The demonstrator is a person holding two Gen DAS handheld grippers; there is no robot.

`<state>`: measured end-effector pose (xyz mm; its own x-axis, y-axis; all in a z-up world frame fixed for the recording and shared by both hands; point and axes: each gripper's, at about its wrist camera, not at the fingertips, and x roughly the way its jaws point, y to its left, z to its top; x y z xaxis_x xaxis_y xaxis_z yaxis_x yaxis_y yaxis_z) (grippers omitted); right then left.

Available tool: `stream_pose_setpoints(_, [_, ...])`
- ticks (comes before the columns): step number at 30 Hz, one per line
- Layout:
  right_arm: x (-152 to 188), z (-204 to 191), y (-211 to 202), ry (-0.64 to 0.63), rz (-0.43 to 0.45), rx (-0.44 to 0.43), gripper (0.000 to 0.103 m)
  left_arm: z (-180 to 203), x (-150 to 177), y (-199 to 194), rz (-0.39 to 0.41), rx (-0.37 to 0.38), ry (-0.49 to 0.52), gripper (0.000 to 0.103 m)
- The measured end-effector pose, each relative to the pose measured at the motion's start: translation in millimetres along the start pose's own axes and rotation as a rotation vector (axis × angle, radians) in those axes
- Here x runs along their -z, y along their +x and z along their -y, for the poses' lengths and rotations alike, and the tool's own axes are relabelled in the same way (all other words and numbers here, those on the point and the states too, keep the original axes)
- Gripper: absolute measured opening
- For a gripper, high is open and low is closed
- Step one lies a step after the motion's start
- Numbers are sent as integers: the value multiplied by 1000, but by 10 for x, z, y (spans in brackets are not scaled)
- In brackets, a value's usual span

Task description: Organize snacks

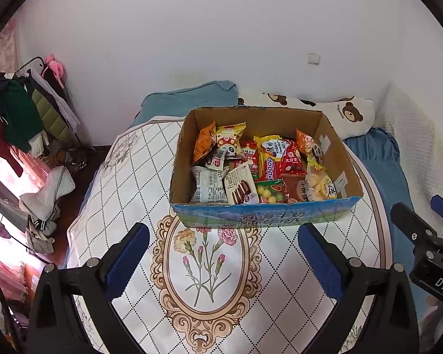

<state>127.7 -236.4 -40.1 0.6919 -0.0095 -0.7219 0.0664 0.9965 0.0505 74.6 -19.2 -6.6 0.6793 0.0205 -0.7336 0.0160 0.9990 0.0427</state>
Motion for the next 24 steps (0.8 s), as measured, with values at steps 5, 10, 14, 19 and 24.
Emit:
stream_pose_setpoints(5, [-12,-1,-10,1,11,4,103,16,10,2,4,0,9,103])
stream_pose_setpoints(10, [-27,-1,-35,0,16,7,103,18,-1,13,-1,7,6,103])
stream_pose_setpoints(14, [-34,10,-42,3,16,12,103,22,3,18,-3,9,5,103])
stream_pose_setpoints(19, [-43,21,-50,8,17,14,103,22,8,22,-5,11,6,103])
stream_pose_setpoints(24, [-45,25,-52,6,19,16,103,17,11,11,7,7,10,103])
